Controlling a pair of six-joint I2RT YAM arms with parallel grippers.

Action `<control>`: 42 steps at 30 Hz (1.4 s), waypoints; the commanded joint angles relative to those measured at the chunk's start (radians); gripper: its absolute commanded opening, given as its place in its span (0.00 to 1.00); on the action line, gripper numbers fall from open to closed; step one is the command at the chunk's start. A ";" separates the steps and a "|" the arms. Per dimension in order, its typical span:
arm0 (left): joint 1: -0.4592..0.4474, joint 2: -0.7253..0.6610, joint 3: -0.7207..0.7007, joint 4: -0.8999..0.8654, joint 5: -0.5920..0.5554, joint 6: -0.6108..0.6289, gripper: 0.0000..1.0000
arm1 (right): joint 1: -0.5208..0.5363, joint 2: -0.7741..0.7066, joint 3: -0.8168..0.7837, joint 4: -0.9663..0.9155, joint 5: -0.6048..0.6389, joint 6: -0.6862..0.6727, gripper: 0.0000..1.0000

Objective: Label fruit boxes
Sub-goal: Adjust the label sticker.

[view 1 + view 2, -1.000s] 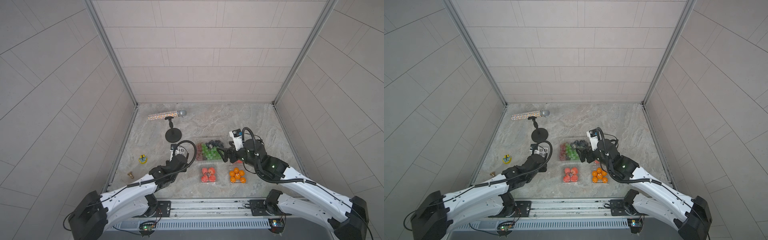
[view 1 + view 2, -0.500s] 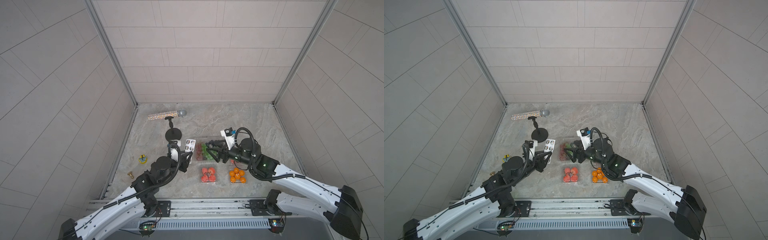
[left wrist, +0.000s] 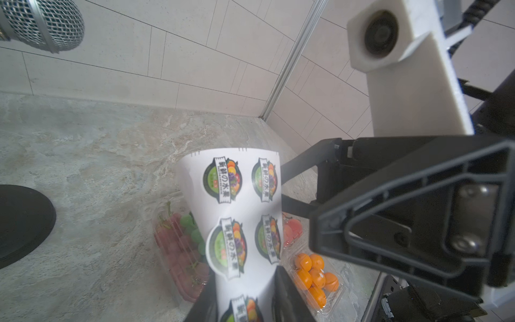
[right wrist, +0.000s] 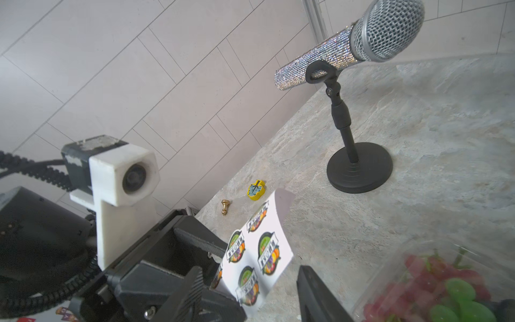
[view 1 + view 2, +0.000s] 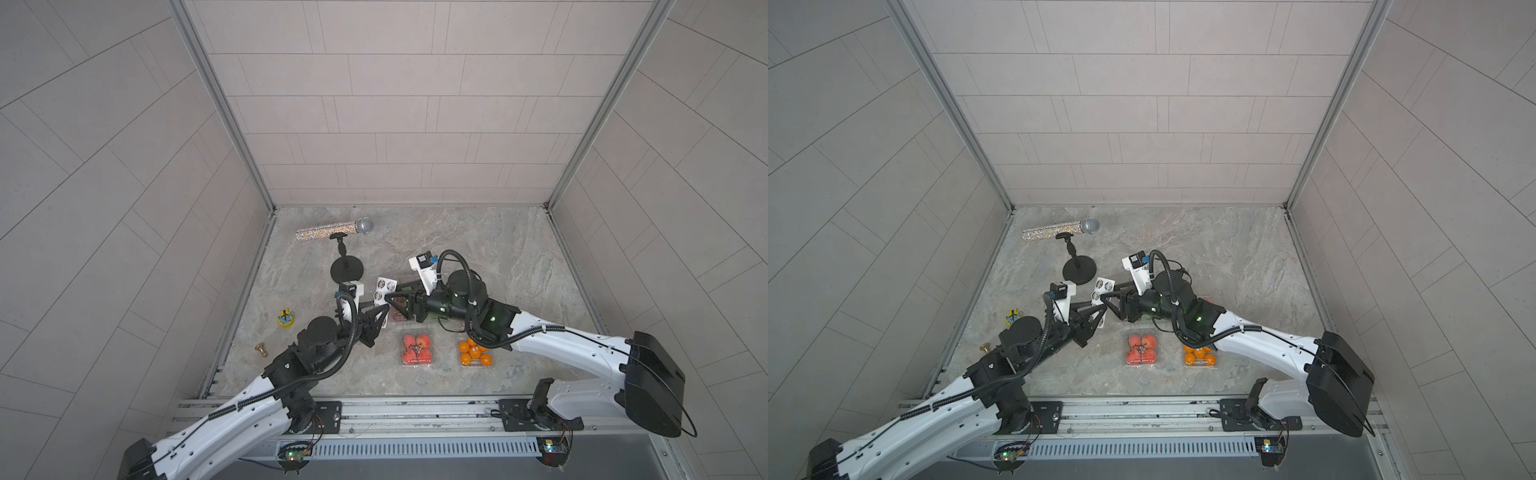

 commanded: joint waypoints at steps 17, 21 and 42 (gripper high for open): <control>-0.001 0.022 -0.014 0.097 0.074 -0.006 0.82 | 0.002 -0.078 0.019 -0.059 -0.046 -0.081 0.00; 0.008 -0.044 -0.004 0.090 0.174 0.039 0.87 | -0.100 -0.201 -0.010 -0.126 -0.186 -0.142 0.00; 0.013 0.093 0.145 0.224 0.590 0.194 0.83 | -0.305 -0.385 -0.166 0.302 -0.745 0.061 0.00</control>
